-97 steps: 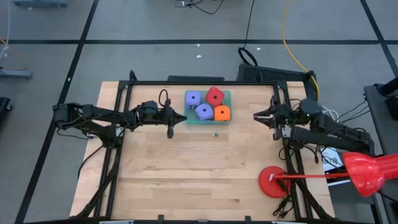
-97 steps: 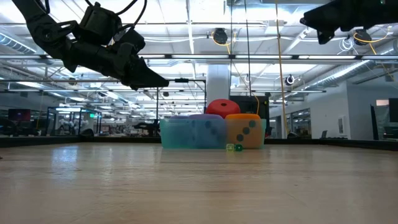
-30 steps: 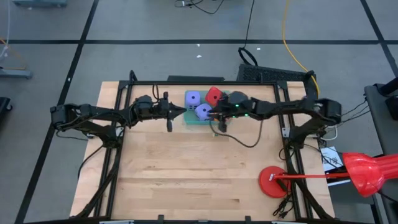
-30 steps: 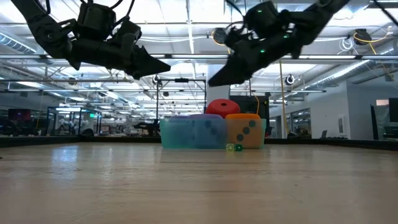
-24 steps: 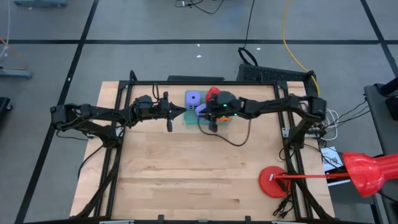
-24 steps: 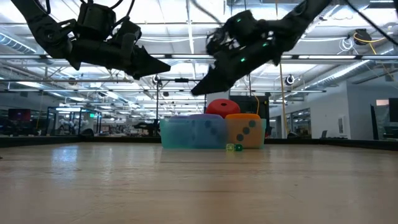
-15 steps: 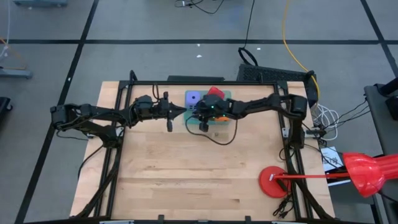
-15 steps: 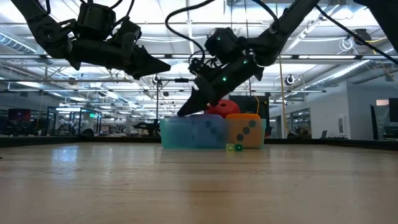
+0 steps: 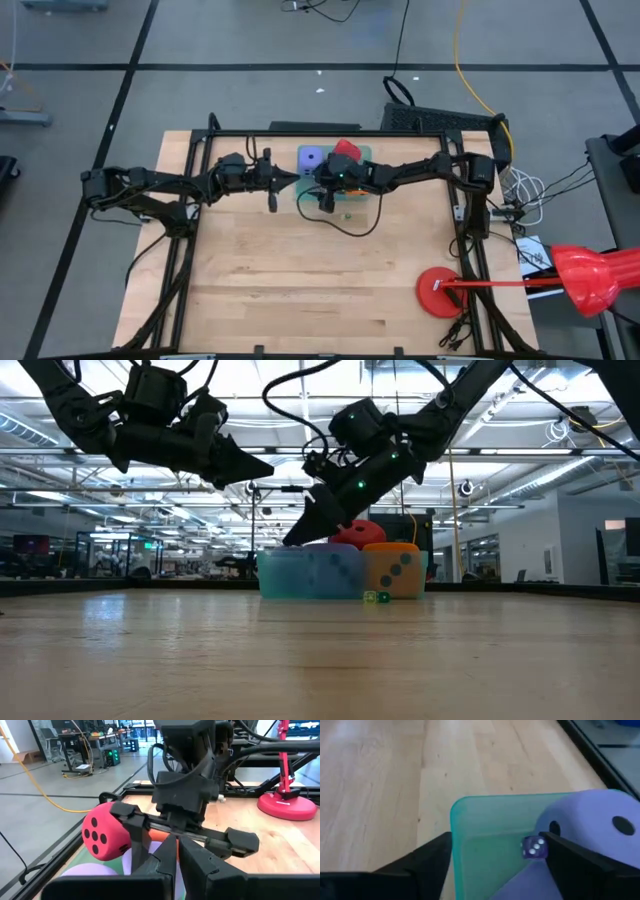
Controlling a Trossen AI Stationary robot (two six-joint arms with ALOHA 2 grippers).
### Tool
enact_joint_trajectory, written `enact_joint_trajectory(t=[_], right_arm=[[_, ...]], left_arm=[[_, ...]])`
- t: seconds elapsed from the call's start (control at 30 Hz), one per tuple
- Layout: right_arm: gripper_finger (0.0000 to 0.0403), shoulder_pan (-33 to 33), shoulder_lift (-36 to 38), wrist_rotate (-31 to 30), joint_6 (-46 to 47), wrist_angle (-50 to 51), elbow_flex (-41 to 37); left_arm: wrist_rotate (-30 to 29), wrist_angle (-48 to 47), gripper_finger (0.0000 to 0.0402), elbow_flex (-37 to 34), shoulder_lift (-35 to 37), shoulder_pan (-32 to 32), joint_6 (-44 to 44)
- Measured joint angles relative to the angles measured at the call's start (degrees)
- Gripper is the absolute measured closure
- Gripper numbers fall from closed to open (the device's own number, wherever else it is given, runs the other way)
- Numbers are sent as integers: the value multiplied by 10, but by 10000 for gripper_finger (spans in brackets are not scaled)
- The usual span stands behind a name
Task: Pick & Place Dice
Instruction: Put the small purple dice into the basket, then put the small yellow dice into the basket
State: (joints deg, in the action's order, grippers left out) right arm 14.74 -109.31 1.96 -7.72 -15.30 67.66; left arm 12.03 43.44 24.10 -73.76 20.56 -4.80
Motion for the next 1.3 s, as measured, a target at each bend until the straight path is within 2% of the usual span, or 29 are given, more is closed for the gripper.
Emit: enact_joint_trajectory(t=[0.1, 0.2, 0.4, 0.63, 1.0, 1.3], right_arm=[[78, -5, 2, 0, -17, -4, 1], [66, -13, 1, -1, -51, -12, 0], [65, -26, 2, 12, -72, -56, 0], [65, -26, 2, 11, -66, -72, 0], [65, -31, 2, 15, -63, -81, 0], [65, -32, 3, 23, -61, -77, 0]], left_arm=[[9, -4, 371, 0, 0, 0, 0], [15, -21, 371, 0, 0, 0, 0], [10, -31, 371, 0, -5, -2, -15], [-60, -35, 371, 3, -38, -12, -29], [-79, -28, 371, 40, -106, -13, -40], [-93, -28, 371, 45, -124, -11, -45]])
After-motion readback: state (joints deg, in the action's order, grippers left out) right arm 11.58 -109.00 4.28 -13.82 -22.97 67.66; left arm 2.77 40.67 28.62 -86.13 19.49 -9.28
